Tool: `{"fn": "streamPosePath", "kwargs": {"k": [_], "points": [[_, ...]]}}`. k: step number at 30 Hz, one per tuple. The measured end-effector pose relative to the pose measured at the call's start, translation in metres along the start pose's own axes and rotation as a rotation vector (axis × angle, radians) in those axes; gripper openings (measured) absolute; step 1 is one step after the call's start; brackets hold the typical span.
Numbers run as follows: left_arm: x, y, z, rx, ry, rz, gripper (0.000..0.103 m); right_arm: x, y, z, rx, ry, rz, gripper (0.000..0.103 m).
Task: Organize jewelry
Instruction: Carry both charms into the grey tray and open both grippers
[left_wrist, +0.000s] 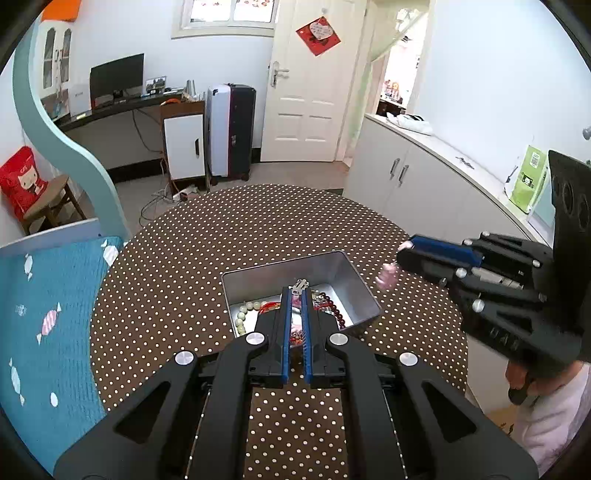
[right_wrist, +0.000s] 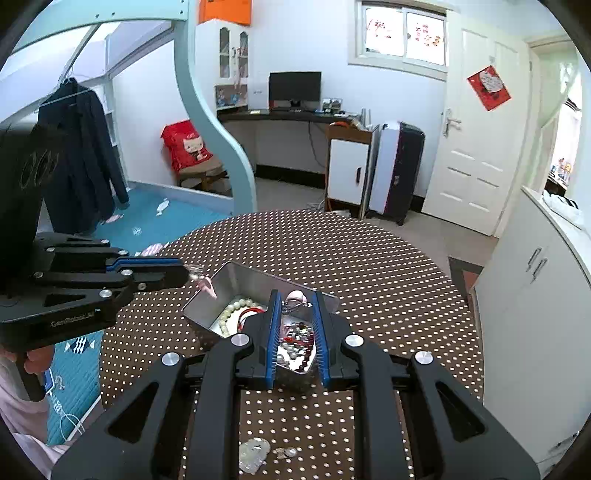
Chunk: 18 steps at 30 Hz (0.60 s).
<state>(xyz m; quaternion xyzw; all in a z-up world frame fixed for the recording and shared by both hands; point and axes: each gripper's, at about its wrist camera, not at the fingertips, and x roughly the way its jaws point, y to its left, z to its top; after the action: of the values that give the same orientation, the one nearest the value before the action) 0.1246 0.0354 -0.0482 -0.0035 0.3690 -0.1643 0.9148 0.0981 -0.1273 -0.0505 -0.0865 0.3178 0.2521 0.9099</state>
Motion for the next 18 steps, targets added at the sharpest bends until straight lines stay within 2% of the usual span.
{"fn": "streamPosePath", "kwargs": {"k": [12,13,14,15,16,17,18], "points": [[0.047,0.021,-0.01,-0.059,0.1,0.001,0.005,0.046,0.004,-0.01,0.05,0.12,0.048,0.017],[0.05,0.022,-0.01,-0.059,0.104,0.009,0.006,0.046,0.003,-0.009,0.066,0.118,0.047,0.022],[0.051,0.023,-0.01,-0.059,0.109,0.022,0.006,0.046,0.0,-0.008,0.084,0.114,0.049,0.038],[0.052,0.023,-0.01,-0.057,0.113,0.037,0.01,0.043,-0.002,-0.007,0.098,0.098,0.035,0.05],[0.052,0.023,-0.01,-0.057,0.117,0.044,0.027,0.04,-0.003,-0.006,0.105,0.084,0.015,0.07],[0.05,0.023,-0.009,-0.059,0.112,0.049,0.039,0.036,-0.005,-0.005,0.11,0.066,-0.011,0.074],[0.048,0.023,-0.009,-0.06,0.1,0.051,0.048,0.032,-0.007,-0.004,0.114,0.058,-0.021,0.074]]}}
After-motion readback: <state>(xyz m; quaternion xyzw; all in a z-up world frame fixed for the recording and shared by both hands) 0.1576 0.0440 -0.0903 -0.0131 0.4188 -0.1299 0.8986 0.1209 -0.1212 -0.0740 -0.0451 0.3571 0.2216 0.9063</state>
